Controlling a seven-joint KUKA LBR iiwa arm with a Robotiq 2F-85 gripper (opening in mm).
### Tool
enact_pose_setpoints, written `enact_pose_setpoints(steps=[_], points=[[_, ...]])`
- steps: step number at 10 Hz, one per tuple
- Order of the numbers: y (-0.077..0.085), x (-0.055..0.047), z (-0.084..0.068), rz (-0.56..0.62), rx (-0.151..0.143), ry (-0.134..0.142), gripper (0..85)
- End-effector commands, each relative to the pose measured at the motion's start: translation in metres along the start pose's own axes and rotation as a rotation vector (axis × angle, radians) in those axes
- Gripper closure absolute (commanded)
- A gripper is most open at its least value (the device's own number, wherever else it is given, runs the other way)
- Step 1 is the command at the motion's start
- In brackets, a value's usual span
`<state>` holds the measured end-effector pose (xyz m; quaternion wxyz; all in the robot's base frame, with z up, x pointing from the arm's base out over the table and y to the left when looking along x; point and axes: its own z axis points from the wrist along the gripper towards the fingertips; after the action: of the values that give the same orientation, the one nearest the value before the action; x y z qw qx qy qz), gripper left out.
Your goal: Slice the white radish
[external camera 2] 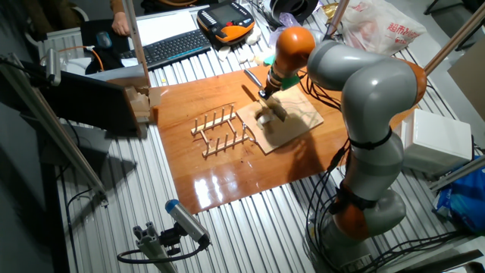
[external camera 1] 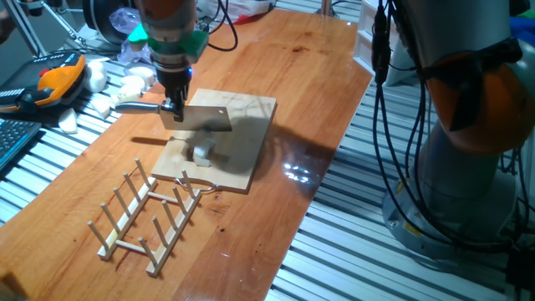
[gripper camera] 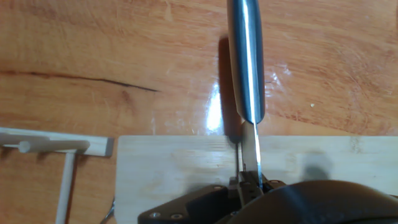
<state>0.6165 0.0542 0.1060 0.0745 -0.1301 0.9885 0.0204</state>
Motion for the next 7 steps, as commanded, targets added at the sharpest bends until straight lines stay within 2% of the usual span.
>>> enact_pose_setpoints(steps=[1, 3, 4, 7], points=[[-0.001, 0.0, 0.002, 0.0, 0.001, -0.003, 85.0], [-0.005, -0.002, 0.007, -0.012, 0.007, -0.002, 85.0], [-0.011, 0.0, 0.011, -0.03, 0.015, 0.004, 85.0], [-0.019, 0.004, 0.02, -0.035, 0.007, 0.014, 85.0]])
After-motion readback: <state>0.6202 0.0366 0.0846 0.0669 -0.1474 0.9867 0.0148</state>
